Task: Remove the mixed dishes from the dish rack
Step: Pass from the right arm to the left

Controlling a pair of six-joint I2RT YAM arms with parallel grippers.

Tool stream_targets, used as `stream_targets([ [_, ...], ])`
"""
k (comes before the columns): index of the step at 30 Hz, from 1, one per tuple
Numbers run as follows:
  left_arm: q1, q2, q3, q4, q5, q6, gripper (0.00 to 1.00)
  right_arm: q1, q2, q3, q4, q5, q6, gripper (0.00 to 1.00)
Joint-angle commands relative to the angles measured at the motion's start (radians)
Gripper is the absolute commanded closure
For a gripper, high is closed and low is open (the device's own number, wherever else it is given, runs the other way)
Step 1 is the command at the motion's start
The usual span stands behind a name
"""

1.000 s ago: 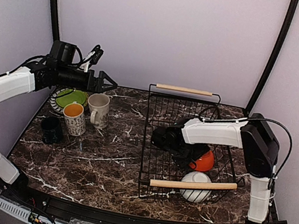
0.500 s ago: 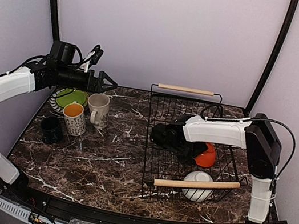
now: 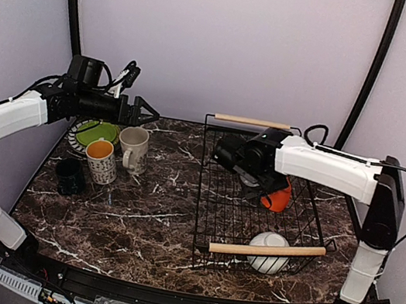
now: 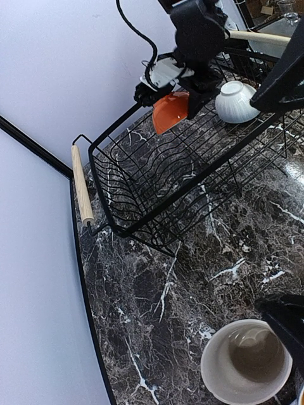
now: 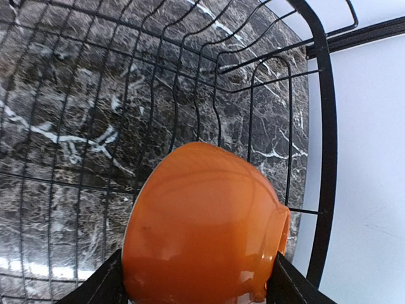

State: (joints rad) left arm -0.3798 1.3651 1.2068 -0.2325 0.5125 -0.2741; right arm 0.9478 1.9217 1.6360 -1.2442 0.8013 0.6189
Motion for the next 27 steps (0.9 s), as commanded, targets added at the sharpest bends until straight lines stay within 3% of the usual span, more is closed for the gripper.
stream_targets([
  [1,-0.002,-0.010,-0.013,0.018,0.017,-0.006,0.01,-0.039,-0.177,-0.057,0.218,-0.189,-0.083,0.72],
  [8,-0.002,0.004,-0.012,0.029,0.056,-0.022,0.01,-0.195,-0.451,-0.331,0.681,-0.667,-0.086,0.72],
  [13,-0.011,0.069,-0.011,0.099,0.198,-0.127,0.01,-0.297,-0.571,-0.486,0.934,-0.948,0.003,0.73],
  [22,-0.141,0.157,-0.059,0.323,0.283,-0.434,0.07,-0.379,-0.655,-0.635,1.266,-1.218,0.171,0.73],
  [27,-0.242,0.234,-0.014,0.434,0.264,-0.506,0.08,-0.380,-0.647,-0.654,1.397,-1.315,0.225,0.73],
])
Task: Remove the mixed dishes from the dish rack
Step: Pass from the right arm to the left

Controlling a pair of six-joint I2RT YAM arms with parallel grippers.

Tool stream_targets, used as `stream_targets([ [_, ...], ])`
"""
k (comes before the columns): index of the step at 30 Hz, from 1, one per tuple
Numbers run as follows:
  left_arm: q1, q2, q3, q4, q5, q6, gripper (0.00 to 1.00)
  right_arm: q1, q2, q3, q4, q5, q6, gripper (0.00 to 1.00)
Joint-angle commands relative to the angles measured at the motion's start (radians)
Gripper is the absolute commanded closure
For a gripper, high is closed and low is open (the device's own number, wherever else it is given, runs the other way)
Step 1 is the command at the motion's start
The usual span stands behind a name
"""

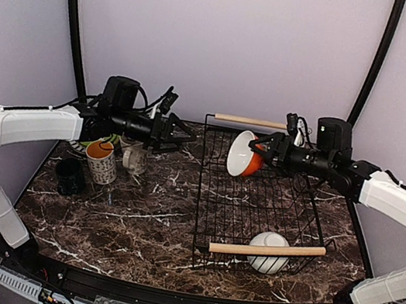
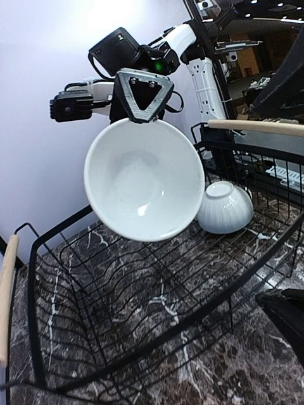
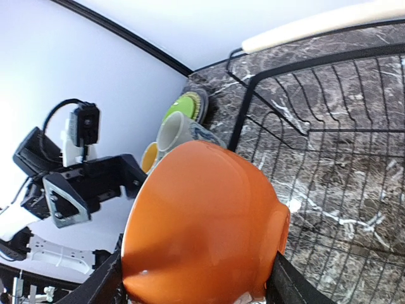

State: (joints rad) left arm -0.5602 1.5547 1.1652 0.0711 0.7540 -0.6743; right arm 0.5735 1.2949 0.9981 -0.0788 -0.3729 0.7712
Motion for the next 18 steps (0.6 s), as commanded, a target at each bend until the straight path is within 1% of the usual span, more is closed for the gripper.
stream_targets([
  [1,-0.084,0.075,0.054,0.134,0.018,-0.116,0.07,-0.005,-0.017,-0.020,0.252,-0.157,0.082,0.73],
  [5,-0.121,0.151,0.122,0.128,-0.011,-0.145,0.08,-0.005,-0.012,-0.045,0.344,-0.224,0.120,0.73],
  [9,-0.140,0.199,0.161,0.139,-0.023,-0.172,0.15,-0.005,-0.009,-0.059,0.401,-0.260,0.143,0.73],
  [11,-0.150,0.212,0.174,0.139,-0.038,-0.174,0.21,-0.005,-0.004,-0.061,0.414,-0.276,0.147,0.73],
  [12,-0.155,0.220,0.182,0.140,-0.042,-0.176,0.27,-0.005,-0.003,-0.062,0.419,-0.283,0.148,0.73],
  [15,-0.162,0.226,0.189,0.134,-0.075,-0.176,0.37,-0.005,-0.005,-0.070,0.432,-0.297,0.149,0.73],
  [16,-0.162,0.226,0.189,0.133,-0.088,-0.177,0.44,-0.005,-0.006,-0.072,0.434,-0.301,0.148,0.73],
  [18,-0.163,0.225,0.189,0.137,-0.100,-0.185,0.51,-0.006,-0.010,-0.074,0.435,-0.310,0.143,0.73],
])
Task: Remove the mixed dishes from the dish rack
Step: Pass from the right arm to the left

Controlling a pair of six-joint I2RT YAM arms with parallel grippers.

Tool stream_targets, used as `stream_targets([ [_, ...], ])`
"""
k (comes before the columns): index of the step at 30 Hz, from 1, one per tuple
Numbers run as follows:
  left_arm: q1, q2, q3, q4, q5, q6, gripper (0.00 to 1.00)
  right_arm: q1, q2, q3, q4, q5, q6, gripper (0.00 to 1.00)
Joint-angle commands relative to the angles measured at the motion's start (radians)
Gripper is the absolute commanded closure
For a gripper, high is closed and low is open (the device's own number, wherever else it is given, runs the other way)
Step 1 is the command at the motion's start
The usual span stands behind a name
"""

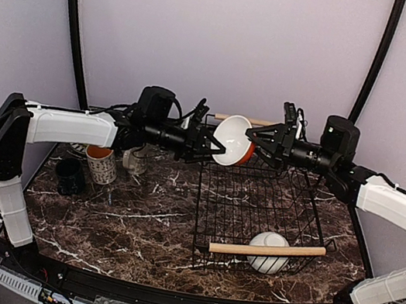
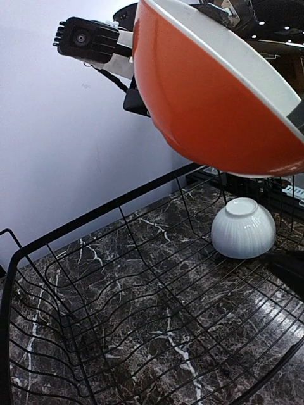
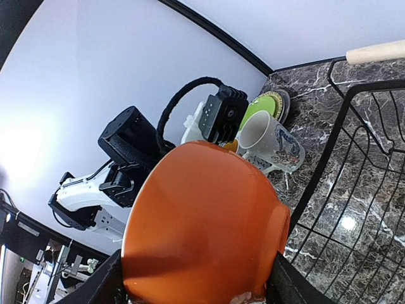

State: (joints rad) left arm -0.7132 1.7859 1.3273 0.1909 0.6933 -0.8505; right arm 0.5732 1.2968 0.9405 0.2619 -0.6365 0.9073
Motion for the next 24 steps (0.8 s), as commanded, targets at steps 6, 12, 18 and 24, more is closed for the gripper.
stream_targets([
  [6,-0.017,-0.021,0.032,0.010,-0.066,-0.008,0.73,0.004,-0.013,-0.036,0.097,-0.059,-0.013,0.73],
  [12,-0.017,-0.085,0.026,-0.108,-0.116,0.058,0.98,0.027,0.003,-0.017,0.072,-0.087,-0.049,0.67],
  [18,-0.015,-0.234,-0.009,-0.302,-0.229,0.194,0.99,0.038,0.011,0.014,0.034,-0.108,-0.098,0.17],
  [24,0.033,-0.415,-0.117,-0.510,-0.357,0.281,0.99,0.034,0.004,0.082,-0.100,-0.055,-0.210,0.01],
])
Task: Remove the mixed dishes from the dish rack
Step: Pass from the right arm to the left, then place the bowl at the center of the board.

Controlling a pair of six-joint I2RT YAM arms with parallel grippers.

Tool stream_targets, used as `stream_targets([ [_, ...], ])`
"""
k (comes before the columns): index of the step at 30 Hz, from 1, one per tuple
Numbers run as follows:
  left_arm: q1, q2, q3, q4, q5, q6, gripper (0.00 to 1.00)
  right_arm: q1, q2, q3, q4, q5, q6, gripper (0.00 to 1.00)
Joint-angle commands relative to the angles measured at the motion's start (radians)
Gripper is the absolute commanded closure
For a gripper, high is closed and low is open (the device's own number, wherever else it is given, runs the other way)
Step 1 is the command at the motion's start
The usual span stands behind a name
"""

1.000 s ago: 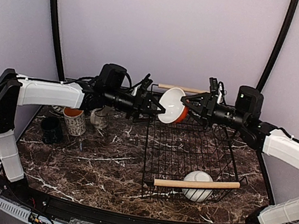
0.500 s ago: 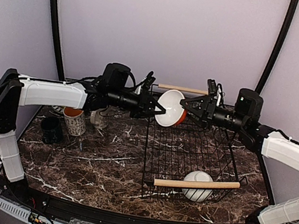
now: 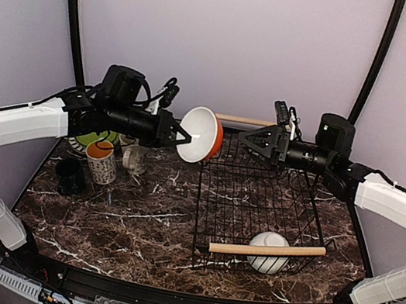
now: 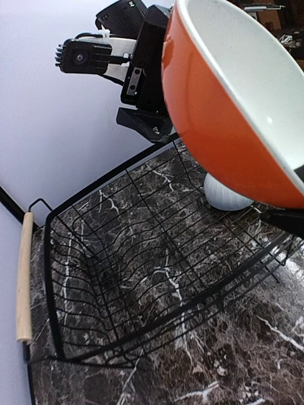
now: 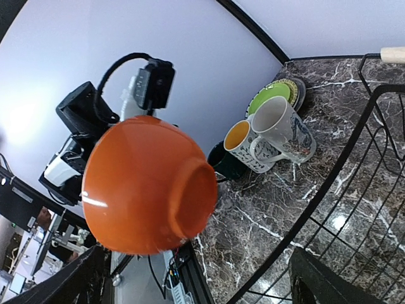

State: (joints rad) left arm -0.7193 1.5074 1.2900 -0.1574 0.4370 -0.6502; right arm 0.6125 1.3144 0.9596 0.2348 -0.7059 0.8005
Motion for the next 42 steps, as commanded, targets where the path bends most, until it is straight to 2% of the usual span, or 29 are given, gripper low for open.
stream_targets([
  [1,0.047,-0.181,-0.098,-0.202,-0.119,0.084,0.99,-0.007,-0.013,0.076,-0.102,0.029,-0.122,0.01],
  [5,0.073,-0.289,-0.201,-0.421,-0.233,0.079,0.99,-0.022,-0.012,0.116,-0.220,0.099,-0.198,0.01],
  [7,0.073,-0.334,-0.267,-0.511,-0.294,0.056,0.99,-0.035,-0.015,0.112,-0.228,0.097,-0.205,0.01],
  [11,0.078,-0.409,-0.403,-0.587,-0.383,0.008,0.99,-0.050,0.000,0.115,-0.230,0.093,-0.213,0.01],
  [15,0.099,-0.392,-0.470,-0.594,-0.452,-0.035,0.99,-0.051,0.021,0.159,-0.382,0.182,-0.290,0.01],
  [18,0.118,-0.353,-0.499,-0.564,-0.499,-0.050,0.99,-0.047,0.042,0.221,-0.569,0.272,-0.349,0.01],
  [24,0.140,-0.274,-0.540,-0.517,-0.494,-0.037,0.99,0.028,0.095,0.292,-0.873,0.508,-0.428,0.01],
  [28,0.141,-0.232,-0.554,-0.498,-0.492,-0.025,0.98,0.095,0.128,0.306,-0.993,0.613,-0.463,0.01],
  [33,0.141,-0.244,-0.568,-0.497,-0.514,-0.040,0.84,0.129,0.153,0.301,-1.119,0.599,-0.481,0.05],
  [34,0.141,-0.252,-0.573,-0.495,-0.519,-0.042,0.77,0.135,0.150,0.293,-1.139,0.599,-0.487,0.05],
  [38,0.141,-0.329,-0.593,-0.505,-0.549,-0.059,0.65,0.146,0.136,0.295,-1.224,0.591,-0.485,0.05],
  [42,0.141,-0.436,-0.610,-0.513,-0.585,-0.067,0.52,0.157,0.133,0.315,-1.303,0.572,-0.471,0.11],
])
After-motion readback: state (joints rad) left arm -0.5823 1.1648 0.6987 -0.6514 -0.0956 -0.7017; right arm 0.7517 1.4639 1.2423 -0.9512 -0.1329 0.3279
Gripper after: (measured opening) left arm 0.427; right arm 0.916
